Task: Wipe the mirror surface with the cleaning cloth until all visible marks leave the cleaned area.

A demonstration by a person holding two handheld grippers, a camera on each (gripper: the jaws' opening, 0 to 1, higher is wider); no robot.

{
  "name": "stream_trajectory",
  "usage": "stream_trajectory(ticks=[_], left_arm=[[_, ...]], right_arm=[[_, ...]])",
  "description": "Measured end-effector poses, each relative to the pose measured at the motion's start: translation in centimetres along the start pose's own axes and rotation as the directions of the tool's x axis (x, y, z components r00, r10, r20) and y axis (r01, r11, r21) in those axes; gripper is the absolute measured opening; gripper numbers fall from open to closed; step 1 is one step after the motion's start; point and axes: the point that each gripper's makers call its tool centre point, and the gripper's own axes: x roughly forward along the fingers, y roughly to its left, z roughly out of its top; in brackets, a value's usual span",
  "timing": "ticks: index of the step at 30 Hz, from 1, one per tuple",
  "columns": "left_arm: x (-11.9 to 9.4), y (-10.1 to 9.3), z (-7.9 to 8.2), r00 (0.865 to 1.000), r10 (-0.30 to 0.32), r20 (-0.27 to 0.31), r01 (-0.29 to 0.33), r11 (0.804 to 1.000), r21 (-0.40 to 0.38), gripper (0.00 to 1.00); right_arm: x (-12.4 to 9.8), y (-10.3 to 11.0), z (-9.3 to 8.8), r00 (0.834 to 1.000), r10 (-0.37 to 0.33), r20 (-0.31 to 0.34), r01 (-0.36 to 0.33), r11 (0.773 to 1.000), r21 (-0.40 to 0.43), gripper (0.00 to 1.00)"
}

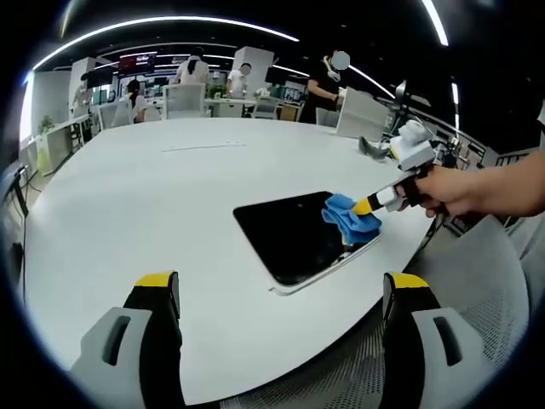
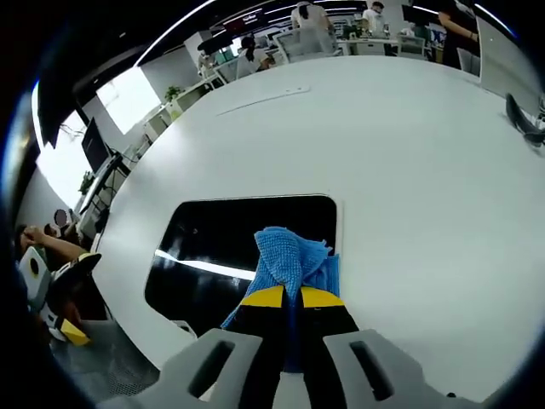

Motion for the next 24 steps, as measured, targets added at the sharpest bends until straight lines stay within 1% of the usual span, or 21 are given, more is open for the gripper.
stream_trajectory(ticks=[6, 10, 21, 24], left_arm=[[0.0, 0.1, 0.1, 1.0, 0.004, 0.003, -0.004, 1.0, -0.002, 0.99], [0.0, 0.1, 0.1, 1.0, 0.006, 0.005, -0.006, 1.0, -0.001, 0.99], [0.0, 0.3, 0.1, 1.0, 0.015, 0.003, -0.015, 1.0, 0.0, 0.99], [-0.1, 0.4, 0.0, 1.0, 0.017, 0.001, -0.017, 1.0, 0.005, 0.99]], right_arm=[[0.7, -0.2, 1.0, 1.0, -0.01, 0.003, 0.01, 1.0, -0.01, 0.0], [1.2, -0.4, 1.9, 0.999, -0.033, 0.007, 0.034, 0.998, -0.052, 0.0], [2.6, -1.0, 4.2, 0.999, -0.044, 0.009, 0.045, 0.996, -0.075, 0.0], [3.1, -1.2, 4.9, 0.999, -0.048, 0.018, 0.049, 0.994, -0.096, 0.0]])
